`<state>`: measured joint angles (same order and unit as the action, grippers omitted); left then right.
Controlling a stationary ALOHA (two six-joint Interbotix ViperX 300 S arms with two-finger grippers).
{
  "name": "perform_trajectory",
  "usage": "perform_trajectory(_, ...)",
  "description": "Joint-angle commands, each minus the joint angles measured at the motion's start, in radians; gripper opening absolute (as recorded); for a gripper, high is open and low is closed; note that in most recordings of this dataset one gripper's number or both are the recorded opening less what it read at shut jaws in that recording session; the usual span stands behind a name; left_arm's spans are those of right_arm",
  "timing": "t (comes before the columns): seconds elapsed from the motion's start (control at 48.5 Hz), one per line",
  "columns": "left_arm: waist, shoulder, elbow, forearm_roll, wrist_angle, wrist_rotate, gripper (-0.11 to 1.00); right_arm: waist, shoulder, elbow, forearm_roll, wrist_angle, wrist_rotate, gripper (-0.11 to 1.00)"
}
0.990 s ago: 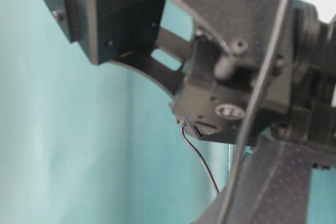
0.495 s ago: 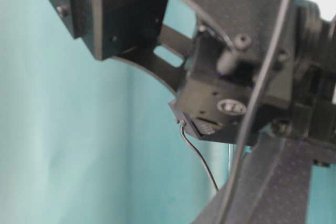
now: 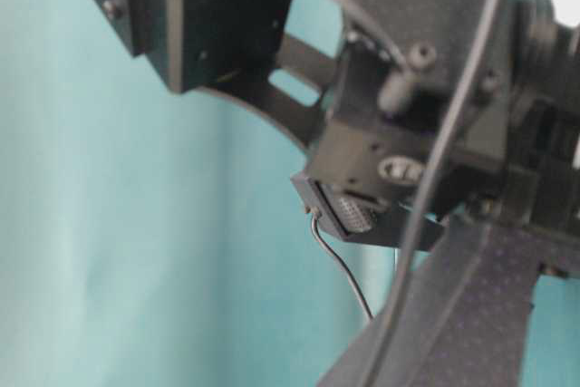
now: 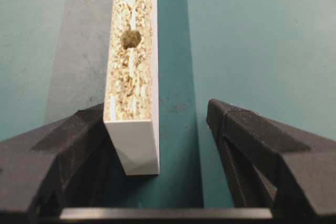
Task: Move the wooden board into place and insert the rod into its hole.
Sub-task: 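Close the right gripper around the wooden dowel, then lift the dowel and swing the right gripper to the board's right end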
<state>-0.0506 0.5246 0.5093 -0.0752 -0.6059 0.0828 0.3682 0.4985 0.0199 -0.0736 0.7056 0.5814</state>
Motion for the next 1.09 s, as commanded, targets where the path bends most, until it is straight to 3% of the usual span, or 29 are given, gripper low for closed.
perform_trajectory(0.0, -0.031, -0.014, -0.009, 0.005, 0.006, -0.002, 0.72, 0.005, -0.015, 0.002, -0.002, -0.003, 0.0, 0.1)
perform_trajectory(0.268, -0.031, -0.014, -0.008, 0.005, 0.008, -0.002, 0.72, 0.005, -0.044, 0.002, -0.009, -0.017, 0.0, 0.1)
perform_trajectory(0.557, -0.031, -0.015, -0.008, 0.005, 0.008, -0.002, 0.72, -0.006, -0.176, 0.014, -0.164, -0.018, 0.003, 0.1)
perform_trajectory(0.66, -0.031, -0.018, -0.008, 0.005, 0.008, -0.002, 0.72, -0.009, -0.224, 0.048, -0.183, -0.048, 0.002, 0.1)
perform_trajectory(1.073, -0.031, -0.021, -0.008, 0.005, 0.008, -0.002, 0.72, -0.084, -0.471, 0.337, -0.189, -0.495, -0.003, 0.1)
